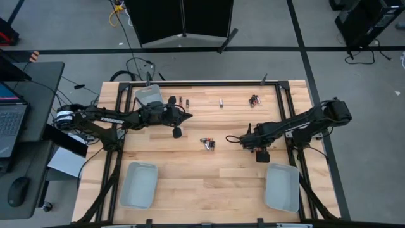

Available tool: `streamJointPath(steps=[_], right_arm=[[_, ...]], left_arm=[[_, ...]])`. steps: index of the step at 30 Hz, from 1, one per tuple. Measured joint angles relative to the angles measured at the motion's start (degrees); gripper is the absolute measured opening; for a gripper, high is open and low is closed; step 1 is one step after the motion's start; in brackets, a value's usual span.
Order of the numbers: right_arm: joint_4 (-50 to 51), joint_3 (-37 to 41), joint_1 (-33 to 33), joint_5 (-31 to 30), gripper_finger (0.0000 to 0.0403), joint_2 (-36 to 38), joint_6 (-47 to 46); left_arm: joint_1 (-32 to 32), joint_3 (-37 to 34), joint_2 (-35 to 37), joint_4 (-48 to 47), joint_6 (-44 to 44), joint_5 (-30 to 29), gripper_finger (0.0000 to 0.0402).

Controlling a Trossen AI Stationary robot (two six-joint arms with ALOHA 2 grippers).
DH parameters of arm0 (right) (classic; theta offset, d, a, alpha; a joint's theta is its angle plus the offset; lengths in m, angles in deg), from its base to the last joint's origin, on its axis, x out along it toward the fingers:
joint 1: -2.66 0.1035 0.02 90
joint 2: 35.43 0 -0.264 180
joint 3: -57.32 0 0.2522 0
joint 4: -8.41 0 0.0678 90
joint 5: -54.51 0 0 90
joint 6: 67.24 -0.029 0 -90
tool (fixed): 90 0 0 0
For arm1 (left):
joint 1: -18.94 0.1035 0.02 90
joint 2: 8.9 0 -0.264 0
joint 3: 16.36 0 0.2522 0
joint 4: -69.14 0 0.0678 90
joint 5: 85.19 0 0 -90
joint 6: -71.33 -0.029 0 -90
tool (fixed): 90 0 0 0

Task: Sort batteries
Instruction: Put the black-red battery into the bottom right gray bin

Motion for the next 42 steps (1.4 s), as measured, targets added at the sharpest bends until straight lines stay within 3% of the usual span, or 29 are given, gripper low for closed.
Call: streamJointPath(steps=[15,33,42], right_arm=[[-0.8,0.2,0.0,0.4,0.0341,-3.9,3.2],[-0.2,0.4,0.0,1.7,0.0246,-4.0,4.8],[2.1,0.1,0.0,3.5,0.0244,-4.0,3.8]], left_arm=[[-0.1,0.0,0.0,-0.2,0.0,1.1,0.0013],[-0.1,0.0,0.0,-0.6,0.0,1.2,0.0013],[-0.1,0.0,0.0,-0.8,0.0,1.2,0.0013]])
